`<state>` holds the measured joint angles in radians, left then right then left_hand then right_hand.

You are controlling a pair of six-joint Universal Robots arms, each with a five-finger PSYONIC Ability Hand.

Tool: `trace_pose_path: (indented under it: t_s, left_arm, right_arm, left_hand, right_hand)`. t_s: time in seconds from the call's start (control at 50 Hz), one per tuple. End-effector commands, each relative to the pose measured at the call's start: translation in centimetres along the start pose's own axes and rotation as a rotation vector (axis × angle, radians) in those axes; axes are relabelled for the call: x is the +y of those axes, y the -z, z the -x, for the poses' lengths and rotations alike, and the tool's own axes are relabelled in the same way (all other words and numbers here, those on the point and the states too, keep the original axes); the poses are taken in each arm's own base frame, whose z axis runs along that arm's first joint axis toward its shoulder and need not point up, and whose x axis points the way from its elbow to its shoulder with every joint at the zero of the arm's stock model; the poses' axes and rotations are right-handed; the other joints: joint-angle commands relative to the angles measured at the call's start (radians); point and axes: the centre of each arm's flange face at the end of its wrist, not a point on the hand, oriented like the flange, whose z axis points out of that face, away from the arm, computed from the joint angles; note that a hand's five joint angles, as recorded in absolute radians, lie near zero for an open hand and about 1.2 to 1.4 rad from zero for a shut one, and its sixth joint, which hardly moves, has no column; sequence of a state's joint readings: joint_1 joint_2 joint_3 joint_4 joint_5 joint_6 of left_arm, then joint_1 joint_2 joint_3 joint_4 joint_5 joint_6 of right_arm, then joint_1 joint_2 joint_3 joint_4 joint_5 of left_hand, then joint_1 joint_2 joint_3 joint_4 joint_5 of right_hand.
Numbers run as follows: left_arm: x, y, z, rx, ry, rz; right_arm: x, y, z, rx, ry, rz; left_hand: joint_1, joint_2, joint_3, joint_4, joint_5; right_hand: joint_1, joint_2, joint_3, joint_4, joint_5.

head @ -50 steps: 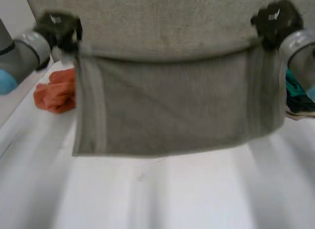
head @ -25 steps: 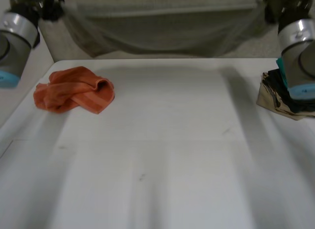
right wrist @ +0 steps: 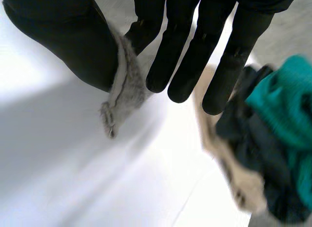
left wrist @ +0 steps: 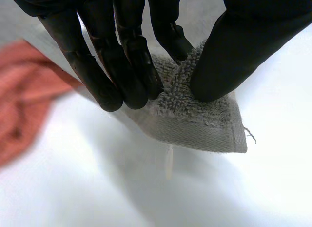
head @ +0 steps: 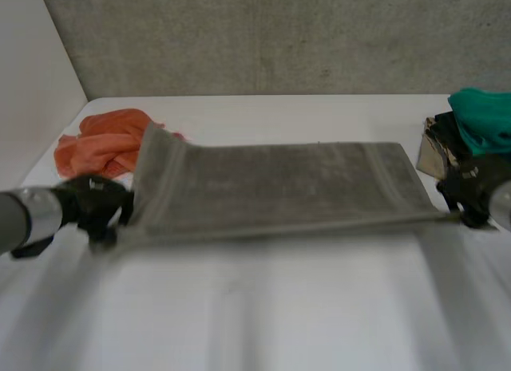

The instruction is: Fold the laundry.

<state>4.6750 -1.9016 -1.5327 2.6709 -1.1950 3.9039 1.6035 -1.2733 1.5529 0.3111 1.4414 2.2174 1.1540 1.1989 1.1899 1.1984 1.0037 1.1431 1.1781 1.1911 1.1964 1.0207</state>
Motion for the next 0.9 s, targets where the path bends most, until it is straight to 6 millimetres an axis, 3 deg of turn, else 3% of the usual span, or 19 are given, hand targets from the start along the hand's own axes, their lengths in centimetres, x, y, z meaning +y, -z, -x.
trace_pose_path:
  t_s: [0.02,0.12,0.2,0.36,0.42,0.7,0.72,0.74,0.76,0.82,0.9]
  left_arm:
    - [1.7,3.4,-1.9,0.141,-0.049,0.155]
    - [1.1,3.5,-2.3,0.173,-0.056,0.147]
    - [-0.2,2.3,-1.6,0.144,-0.046,0.109]
    - [-3.5,-2.2,1.8,-0.038,0.035,0.013]
    - [-4.6,-4.5,3.5,-0.127,0.072,0.003]
    - [-6.1,-10.7,3.8,-0.184,0.071,-0.025]
    - [-6.2,-11.0,3.9,-0.192,0.068,-0.031]
    - [-6.5,-11.4,3.9,-0.209,0.061,-0.049]
    - [-6.6,-11.6,4.0,-0.219,0.058,-0.062]
    - [-7.6,-11.6,4.6,-0.255,0.055,-0.126]
    - [-8.6,-10.0,5.0,-0.273,0.08,-0.163]
  right_arm:
    - [3.3,2.4,1.6,-0.134,0.221,0.108]
    - [3.3,1.8,1.5,-0.13,0.231,0.093]
    - [2.3,0.4,0.8,-0.088,0.179,0.051]
    - [-1.3,-4.7,-0.5,0.037,0.032,-0.114]
    - [-2.7,-7.6,-0.8,0.093,-0.007,-0.178]
    - [-5.3,-15.8,0.8,0.235,0.036,-0.282]
    - [-5.5,-16.1,1.0,0.243,0.039,-0.287]
    - [-5.6,-16.9,1.5,0.261,0.043,-0.292]
    - [-5.7,-17.1,1.6,0.274,0.044,-0.292]
    - [-6.0,-17.8,1.6,0.327,0.03,-0.28]
    - [-6.3,-17.2,1.0,0.345,-0.002,-0.267]
  left_hand:
    - [0.242,0.197,0.206,0.198,0.218]
    - [0.242,0.197,0.206,0.198,0.218]
    - [0.242,0.197,0.206,0.198,0.218]
    - [0.242,0.197,0.206,0.198,0.218]
    - [0.242,0.197,0.206,0.198,0.218]
    - [0.231,0.186,0.195,0.187,0.207]
    - [-0.034,-0.079,-0.07,-0.078,-0.058]
    - [-0.807,-0.851,-0.842,-0.851,-0.831]
    - [-0.98,-1.024,-1.015,-1.024,-1.004]
    - [-0.98,-1.024,-1.015,-1.024,-1.004]
    - [-0.98,-1.024,-1.015,-1.024,-1.004]
  right_hand:
    - [0.253,0.218,0.205,0.2,0.201]
    - [0.253,0.218,0.205,0.2,0.201]
    - [0.253,0.218,0.205,0.2,0.201]
    - [0.253,0.218,0.205,0.2,0.201]
    - [0.253,0.218,0.205,0.2,0.201]
    - [0.25,0.215,0.202,0.197,0.198]
    - [-0.148,-0.183,-0.196,-0.202,-0.2]
    - [-0.969,-1.004,-1.017,-1.022,-1.021]
    - [-0.969,-1.004,-1.017,-1.022,-1.021]
    - [-0.969,-1.004,-1.017,-1.022,-1.021]
    - [-0.969,-1.004,-1.017,-1.022,-1.021]
